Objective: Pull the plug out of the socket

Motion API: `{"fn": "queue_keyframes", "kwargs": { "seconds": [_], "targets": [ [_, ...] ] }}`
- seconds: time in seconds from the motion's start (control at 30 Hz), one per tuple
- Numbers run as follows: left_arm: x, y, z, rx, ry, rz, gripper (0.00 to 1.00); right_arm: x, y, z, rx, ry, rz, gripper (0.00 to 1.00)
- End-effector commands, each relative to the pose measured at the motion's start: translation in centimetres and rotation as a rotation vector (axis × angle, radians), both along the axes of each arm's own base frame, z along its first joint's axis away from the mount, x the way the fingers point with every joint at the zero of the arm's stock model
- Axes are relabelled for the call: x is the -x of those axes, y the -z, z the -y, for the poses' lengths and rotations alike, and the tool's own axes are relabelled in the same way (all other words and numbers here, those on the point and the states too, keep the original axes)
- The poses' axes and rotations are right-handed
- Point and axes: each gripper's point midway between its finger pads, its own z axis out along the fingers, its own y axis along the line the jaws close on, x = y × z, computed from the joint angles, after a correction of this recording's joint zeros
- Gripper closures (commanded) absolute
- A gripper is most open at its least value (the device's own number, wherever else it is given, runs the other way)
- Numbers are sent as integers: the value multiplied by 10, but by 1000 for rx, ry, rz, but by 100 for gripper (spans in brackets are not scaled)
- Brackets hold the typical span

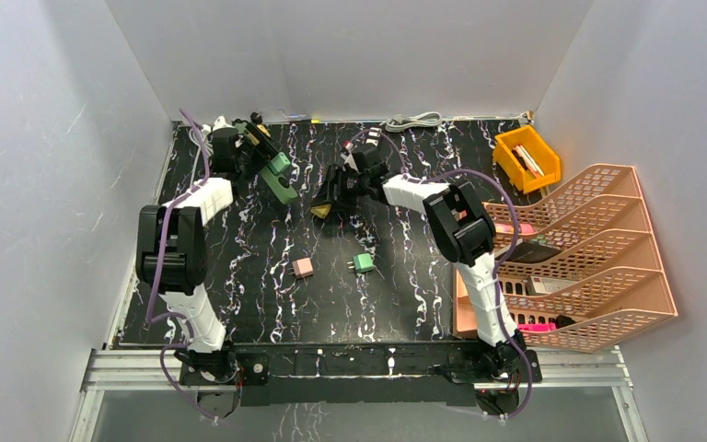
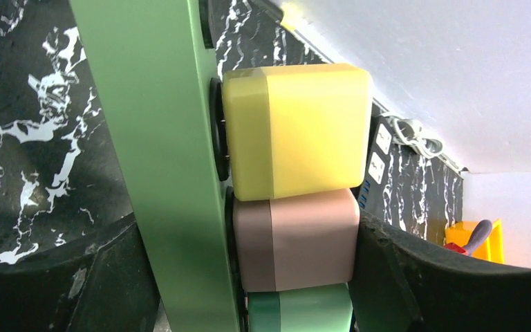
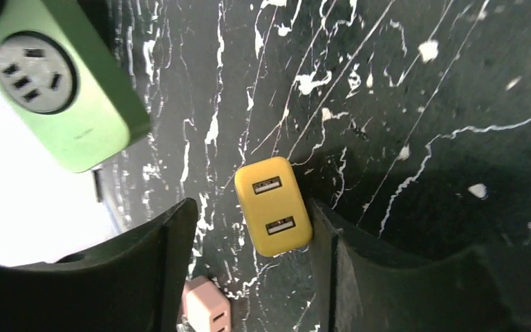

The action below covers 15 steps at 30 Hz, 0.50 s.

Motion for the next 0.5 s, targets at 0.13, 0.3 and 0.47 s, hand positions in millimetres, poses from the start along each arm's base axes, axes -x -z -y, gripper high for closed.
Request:
{"fn": "queue_keyframes", "kwargs": {
  "seconds": [0.13, 0.3, 0.47],
  "targets": [
    [-5, -109, 1, -46, 50, 303, 100, -13, -49, 42, 266, -85, 306, 24],
    [-1, -115, 11, -20, 103, 327, 100, -27, -109, 55, 288, -62, 558, 9],
    [6, -125, 19, 20, 139, 360, 100, -35, -148, 45, 182, -44, 713, 7]
  ]
}}
